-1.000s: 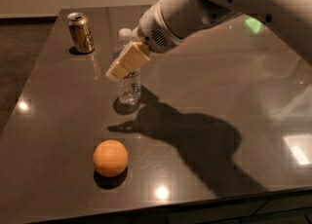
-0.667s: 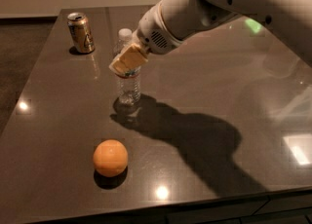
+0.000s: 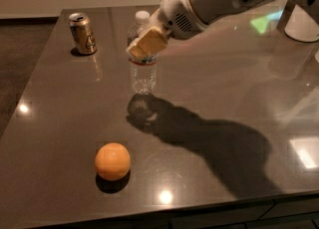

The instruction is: Pick water bottle

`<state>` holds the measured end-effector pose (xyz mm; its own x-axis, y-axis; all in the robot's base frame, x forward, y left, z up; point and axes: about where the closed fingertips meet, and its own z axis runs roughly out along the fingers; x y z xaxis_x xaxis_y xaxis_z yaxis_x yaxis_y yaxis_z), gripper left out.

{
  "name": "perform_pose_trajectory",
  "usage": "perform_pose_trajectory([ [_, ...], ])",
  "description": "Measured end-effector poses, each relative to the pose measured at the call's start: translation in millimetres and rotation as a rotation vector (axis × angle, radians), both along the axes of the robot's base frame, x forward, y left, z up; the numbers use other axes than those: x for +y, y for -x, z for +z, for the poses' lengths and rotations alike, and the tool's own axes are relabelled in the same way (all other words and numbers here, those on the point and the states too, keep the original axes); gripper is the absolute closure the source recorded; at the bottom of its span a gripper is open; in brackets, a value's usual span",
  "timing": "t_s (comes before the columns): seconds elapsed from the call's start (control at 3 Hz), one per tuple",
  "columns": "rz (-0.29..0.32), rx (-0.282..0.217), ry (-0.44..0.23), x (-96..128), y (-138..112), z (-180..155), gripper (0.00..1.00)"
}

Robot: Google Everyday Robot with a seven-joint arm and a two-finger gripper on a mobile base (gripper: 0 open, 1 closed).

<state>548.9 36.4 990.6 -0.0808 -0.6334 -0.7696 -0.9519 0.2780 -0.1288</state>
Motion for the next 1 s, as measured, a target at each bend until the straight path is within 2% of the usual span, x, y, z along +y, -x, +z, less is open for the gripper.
perform_pose_trajectory([
  [0.33,0.002,-0.026,-0.001,-27.0,-4.1,30.7,1.00],
  [1.0,0.067,-0.084,0.019,-60.1,-1.0,86.3,1.00],
])
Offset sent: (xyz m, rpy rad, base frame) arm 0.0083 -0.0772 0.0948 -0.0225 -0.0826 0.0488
